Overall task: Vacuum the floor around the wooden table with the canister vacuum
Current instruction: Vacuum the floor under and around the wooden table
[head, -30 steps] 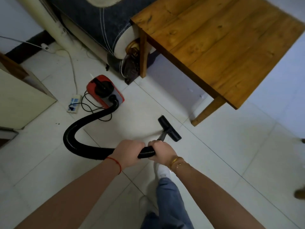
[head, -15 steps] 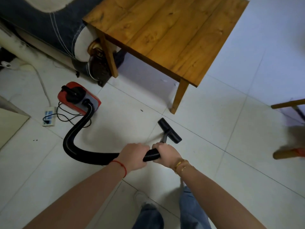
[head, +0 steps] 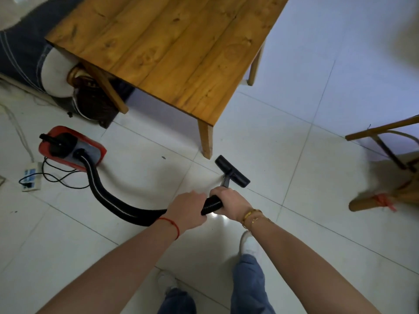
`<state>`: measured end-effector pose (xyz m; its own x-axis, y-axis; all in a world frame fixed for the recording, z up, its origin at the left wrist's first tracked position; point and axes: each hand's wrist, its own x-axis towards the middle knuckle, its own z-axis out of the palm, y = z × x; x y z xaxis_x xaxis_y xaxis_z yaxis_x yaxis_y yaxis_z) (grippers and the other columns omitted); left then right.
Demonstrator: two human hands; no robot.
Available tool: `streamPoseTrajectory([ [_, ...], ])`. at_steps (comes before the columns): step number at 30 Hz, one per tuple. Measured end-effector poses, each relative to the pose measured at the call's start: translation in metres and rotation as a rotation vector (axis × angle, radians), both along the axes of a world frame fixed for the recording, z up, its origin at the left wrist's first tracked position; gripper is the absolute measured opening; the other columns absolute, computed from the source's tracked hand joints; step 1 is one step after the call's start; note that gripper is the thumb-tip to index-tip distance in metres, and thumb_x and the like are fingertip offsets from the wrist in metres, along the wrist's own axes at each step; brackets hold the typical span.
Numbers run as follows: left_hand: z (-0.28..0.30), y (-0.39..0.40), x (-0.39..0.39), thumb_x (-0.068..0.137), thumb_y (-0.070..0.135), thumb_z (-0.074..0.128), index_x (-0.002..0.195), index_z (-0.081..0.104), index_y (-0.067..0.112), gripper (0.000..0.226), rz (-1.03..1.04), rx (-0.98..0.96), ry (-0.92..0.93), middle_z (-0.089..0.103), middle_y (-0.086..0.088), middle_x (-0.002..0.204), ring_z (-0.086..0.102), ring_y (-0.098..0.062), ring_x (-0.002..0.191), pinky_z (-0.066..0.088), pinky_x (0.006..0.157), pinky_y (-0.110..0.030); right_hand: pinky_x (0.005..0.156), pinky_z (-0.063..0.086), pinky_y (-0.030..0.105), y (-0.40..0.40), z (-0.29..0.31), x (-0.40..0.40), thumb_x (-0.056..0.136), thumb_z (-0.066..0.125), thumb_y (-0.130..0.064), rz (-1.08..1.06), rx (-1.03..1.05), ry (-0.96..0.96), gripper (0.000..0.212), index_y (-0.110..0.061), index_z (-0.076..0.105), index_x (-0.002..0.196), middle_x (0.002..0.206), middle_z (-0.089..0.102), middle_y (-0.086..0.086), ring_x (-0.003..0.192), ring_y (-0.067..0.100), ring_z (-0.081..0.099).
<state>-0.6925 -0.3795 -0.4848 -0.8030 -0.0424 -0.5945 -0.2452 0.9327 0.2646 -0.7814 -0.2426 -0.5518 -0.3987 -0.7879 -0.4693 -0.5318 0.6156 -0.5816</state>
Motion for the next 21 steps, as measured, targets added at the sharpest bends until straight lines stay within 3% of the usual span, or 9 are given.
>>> streamPoseTrajectory([
  [5,0.000,0.027,-0.064,0.082,0.025,0.056,0.095,0.053,0.016,0.016,0.081,-0.006,-0.019,0.050,0.002,0.080,0.049,-0.018,0.067,0.037,0.059,-0.027,0.079,0.050,0.037,0.019,-0.007,-0.069,0.077,0.070,-0.020,0.060,0.016,-0.008,0.020,-0.017,0.058,0.093,0.097,0.062,0.003,0.088,0.022,0.058],
  [10,-0.001,0.060,-0.130,0.083,0.022,0.056,0.088,0.048,0.018,0.010,0.188,0.027,-0.050,0.050,0.002,0.080,0.050,-0.016,0.066,0.029,0.047,-0.021,0.079,0.049,0.034,0.038,-0.009,-0.145,0.078,0.070,-0.020,0.164,0.050,0.016,0.020,-0.016,0.060,0.094,0.097,0.062,0.002,0.088,0.021,0.059],
  [21,-0.008,0.089,-0.217,0.082,0.023,0.058,0.088,0.048,0.016,0.014,0.244,0.016,0.006,0.049,0.002,0.073,0.051,-0.017,0.063,0.038,0.054,-0.023,0.076,0.047,0.033,0.059,-0.010,-0.241,0.080,0.068,-0.017,0.195,0.049,0.049,0.016,-0.012,0.060,0.093,0.097,0.061,0.005,0.085,0.023,0.059],
])
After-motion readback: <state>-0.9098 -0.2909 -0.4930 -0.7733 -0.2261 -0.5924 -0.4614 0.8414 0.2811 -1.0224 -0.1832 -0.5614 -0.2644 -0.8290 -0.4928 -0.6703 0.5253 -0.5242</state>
